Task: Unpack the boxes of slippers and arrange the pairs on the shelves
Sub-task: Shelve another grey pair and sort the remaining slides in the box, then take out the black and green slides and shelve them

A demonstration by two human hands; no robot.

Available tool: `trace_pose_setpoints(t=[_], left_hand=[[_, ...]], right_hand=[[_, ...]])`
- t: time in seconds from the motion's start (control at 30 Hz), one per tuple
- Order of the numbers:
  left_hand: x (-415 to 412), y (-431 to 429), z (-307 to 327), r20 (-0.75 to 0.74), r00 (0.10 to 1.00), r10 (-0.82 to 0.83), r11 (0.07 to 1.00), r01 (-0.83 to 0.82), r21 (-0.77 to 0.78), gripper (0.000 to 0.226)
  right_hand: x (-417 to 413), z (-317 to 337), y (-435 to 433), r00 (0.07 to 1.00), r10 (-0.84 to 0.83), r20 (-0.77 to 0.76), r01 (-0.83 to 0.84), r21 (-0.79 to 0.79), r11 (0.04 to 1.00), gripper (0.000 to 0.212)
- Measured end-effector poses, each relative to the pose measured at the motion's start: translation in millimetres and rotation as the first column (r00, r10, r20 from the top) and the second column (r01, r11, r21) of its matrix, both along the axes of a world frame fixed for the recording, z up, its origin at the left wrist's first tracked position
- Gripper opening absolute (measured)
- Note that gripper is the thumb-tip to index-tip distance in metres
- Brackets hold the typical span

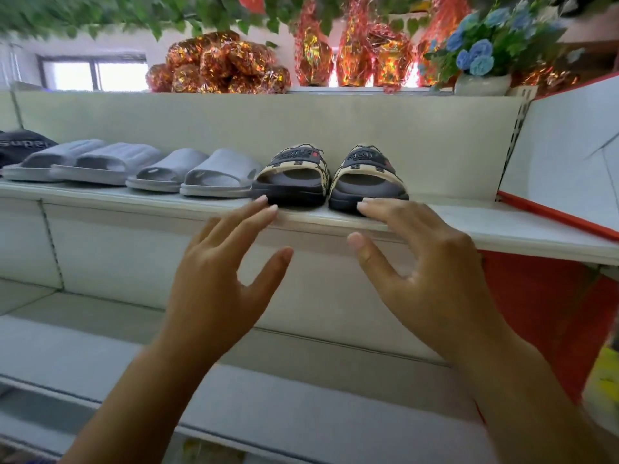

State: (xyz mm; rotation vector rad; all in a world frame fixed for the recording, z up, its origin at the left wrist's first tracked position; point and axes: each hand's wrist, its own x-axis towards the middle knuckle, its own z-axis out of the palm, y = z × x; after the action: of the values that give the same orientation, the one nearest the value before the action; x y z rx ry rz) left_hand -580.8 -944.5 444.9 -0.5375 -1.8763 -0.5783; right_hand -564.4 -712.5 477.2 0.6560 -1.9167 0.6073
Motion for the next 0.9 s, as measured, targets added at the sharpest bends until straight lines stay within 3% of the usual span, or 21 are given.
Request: trace_pose_setpoints(t=[0.1,0.2,0.37,0.47,0.67,0.9], left_hand=[[26,-4,-31,0.071,0.997,0.033,0.999,-0.030,-0.040,0.049],[50,-11,-70,0.163,0.981,0.106,0.991,-0.092,-0.094,0.051],[96,-32,-144,0.383,0.888,0.254,0.966,-0.216,-0.142,0.053],[135,-49,-186,0.487,0.810,0.327,0.945,-0.291,-0.150,0.053],[240,-79,-257,0.694,0.560,0.452,0.850,-0.506,-0.145,0.056],[356,-123,-308,0.822,0.280,0.496,0.692,-0.699,-0.180,0.058]], right_hand=[[15,-33,-3,0.996,0.080,0.041,-0.082,0.026,0.996,0.041],[23,-78,-11,0.970,0.150,0.193,-0.159,0.029,0.987,0.045],[33,-157,-33,0.840,0.188,0.509,-0.236,0.031,0.971,0.053],[47,-195,-53,0.757,0.235,0.610,-0.315,0.025,0.949,0.054],[88,-258,-104,0.566,0.349,0.747,-0.522,-0.003,0.853,0.053],[143,-307,-181,0.378,0.305,0.874,-0.724,0.074,0.686,0.057]])
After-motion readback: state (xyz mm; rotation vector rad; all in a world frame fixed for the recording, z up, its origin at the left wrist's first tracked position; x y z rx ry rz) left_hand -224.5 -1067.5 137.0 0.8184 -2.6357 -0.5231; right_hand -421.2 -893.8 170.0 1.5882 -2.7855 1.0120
